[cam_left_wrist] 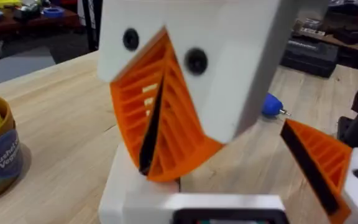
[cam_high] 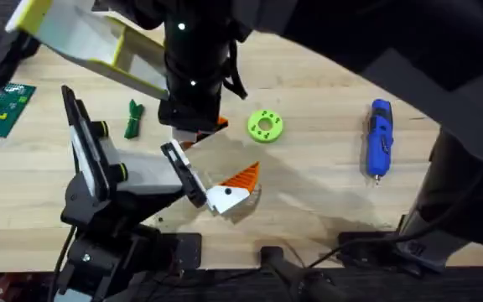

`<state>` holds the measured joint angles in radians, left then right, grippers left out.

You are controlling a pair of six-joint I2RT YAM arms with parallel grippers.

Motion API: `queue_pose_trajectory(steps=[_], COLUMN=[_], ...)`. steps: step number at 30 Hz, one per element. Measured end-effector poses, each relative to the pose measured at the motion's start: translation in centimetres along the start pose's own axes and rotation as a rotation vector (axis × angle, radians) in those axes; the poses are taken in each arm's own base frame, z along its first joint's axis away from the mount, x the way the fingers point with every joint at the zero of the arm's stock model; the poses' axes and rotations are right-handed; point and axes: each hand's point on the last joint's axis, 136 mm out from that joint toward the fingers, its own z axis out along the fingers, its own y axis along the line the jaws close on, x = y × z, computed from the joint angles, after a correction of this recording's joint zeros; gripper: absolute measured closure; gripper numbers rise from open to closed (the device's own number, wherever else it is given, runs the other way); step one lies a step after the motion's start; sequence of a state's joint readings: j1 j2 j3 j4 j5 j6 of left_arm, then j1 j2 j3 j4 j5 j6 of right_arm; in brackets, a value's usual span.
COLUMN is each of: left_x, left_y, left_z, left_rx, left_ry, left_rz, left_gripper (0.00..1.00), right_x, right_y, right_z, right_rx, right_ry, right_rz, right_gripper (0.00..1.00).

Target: Pick up the gripper from the table and insert it into the empty holder that is missing its gripper. Then pick up a screw, insert it into the mounting hole, and use the screwdriver to tighten it. Finally, clean up the table by picking up the vegetable and placing it into the bucket.

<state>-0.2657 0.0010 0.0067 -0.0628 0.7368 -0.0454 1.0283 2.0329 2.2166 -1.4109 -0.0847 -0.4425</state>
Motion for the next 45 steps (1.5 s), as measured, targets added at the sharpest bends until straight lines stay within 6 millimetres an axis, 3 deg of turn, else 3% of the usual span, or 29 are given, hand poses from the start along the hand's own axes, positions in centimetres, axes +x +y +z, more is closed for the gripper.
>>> queue_pose_trajectory(steps=[33,34,35,40,41,45], left_x=[0.0,0.0,0.0,0.0,0.0,0.0], left_y=[0.0,0.0,0.0,0.0,0.0,0.0], left_z=[0.0,0.0,0.0,0.0,0.0,0.0], left_rx=[0.000,0.000,-0.001,-0.001,-0.001,-0.001], left_ry=[0.000,0.000,0.000,0.000,0.000,-0.001], left_rz=[0.000,0.000,0.000,0.000,0.000,0.001], left_gripper=[0.015,0.015,0.015,0.015,0.015,0.015], right_x=[0.1,0.1,0.2,0.5,0.7,0.6], right_y=[0.1,0.1,0.1,-0.4,-0.7,-0.9], right_z=[0.0,0.0,0.0,-0.1,-0.1,-0.4], right_rx=[-0.004,-0.005,-0.008,0.004,0.008,0.013], right_ry=[0.004,0.004,0.005,0.016,0.016,0.010], right_rz=[-0.014,-0.013,-0.012,-0.013,-0.010,-0.009], right_gripper=[0.986,0.935,0.813,0.110,0.032,0.007])
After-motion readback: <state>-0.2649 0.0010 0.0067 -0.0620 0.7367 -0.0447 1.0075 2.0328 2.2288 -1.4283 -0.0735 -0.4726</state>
